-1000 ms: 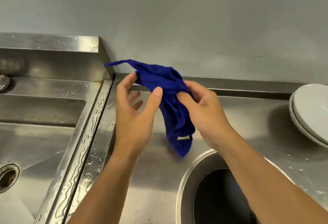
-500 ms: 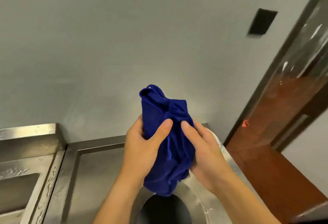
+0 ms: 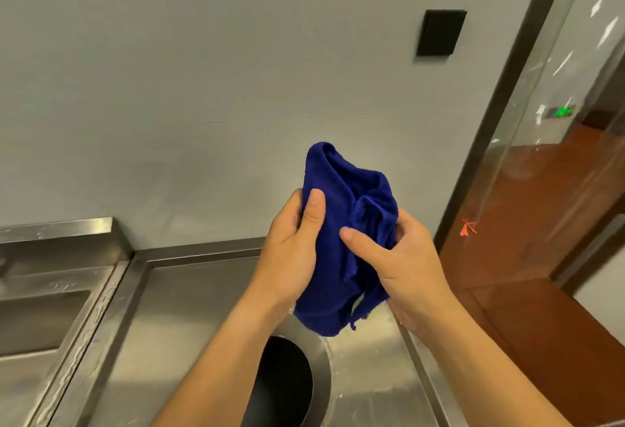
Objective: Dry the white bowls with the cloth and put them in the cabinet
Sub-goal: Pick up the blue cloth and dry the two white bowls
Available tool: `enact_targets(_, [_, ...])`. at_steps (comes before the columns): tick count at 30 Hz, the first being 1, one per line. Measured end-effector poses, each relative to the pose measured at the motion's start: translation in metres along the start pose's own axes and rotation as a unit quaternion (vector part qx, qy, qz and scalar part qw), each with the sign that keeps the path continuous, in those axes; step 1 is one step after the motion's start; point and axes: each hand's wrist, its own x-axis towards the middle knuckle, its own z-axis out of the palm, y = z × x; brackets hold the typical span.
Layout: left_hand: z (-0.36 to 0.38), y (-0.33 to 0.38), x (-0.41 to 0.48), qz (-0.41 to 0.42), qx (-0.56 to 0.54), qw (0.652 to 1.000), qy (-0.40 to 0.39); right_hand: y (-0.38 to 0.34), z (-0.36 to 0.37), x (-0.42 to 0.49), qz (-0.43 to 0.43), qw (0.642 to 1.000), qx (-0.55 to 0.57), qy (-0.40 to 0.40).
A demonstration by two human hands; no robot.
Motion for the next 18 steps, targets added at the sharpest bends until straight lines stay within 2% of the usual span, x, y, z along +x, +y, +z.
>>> enact_targets(7, [0.026,-0.027,0.008,0.008,0.045,0.999,0.011,0.011,-0.057,0.007,-0.002,0.999,-0.036,0.032])
enact_targets(12, [0.009,-0.089,0.038,-0.035,0.076,0.993,0.082,0.059,-0.08,0.016,0.002,0.993,-0.058,0.102])
enact_targets(18, [0.004,-0.191,0.073,-0.108,0.108,0.978,0.14,0.14,-0.1,0.034,0.057,0.982,-0.118,0.134])
